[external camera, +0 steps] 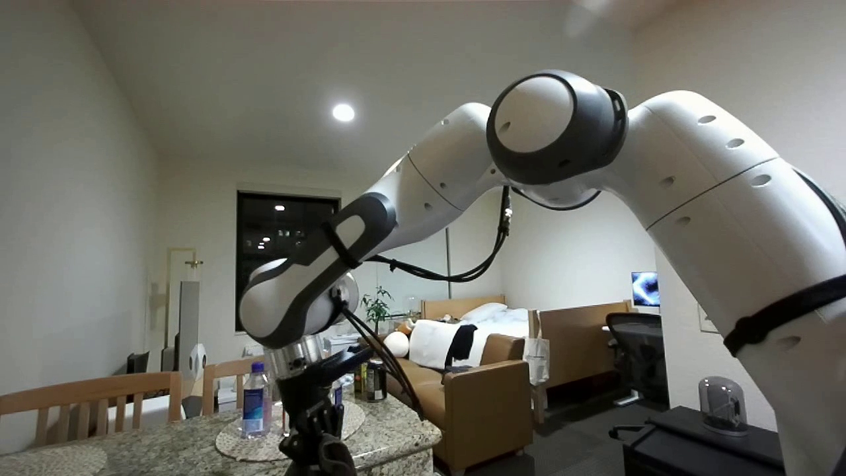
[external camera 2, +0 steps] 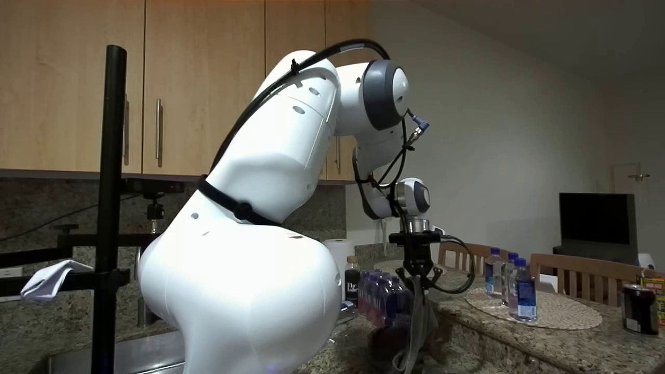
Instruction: Unfold the towel on the counter.
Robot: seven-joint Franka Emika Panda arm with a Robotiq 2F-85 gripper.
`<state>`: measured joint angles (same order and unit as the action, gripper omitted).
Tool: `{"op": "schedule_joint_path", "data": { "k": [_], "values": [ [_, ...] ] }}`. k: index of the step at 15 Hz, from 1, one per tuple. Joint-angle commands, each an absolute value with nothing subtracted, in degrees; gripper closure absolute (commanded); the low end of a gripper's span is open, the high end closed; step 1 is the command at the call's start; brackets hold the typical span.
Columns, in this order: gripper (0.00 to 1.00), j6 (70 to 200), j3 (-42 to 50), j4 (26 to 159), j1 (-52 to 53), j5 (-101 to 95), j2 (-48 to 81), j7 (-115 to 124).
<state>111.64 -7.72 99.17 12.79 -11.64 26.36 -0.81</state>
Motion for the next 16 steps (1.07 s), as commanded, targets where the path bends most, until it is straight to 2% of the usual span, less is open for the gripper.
{"op": "schedule_joint_path", "data": {
  "k": [1,16],
  "values": [
    [0.9,105.77,-6.6,95.37,11.22,-9.41,29.41,-0.81],
    [0.9,95.75,0.19,89.37,6.74,-6.2,32.1,10.88]
  ]
}}
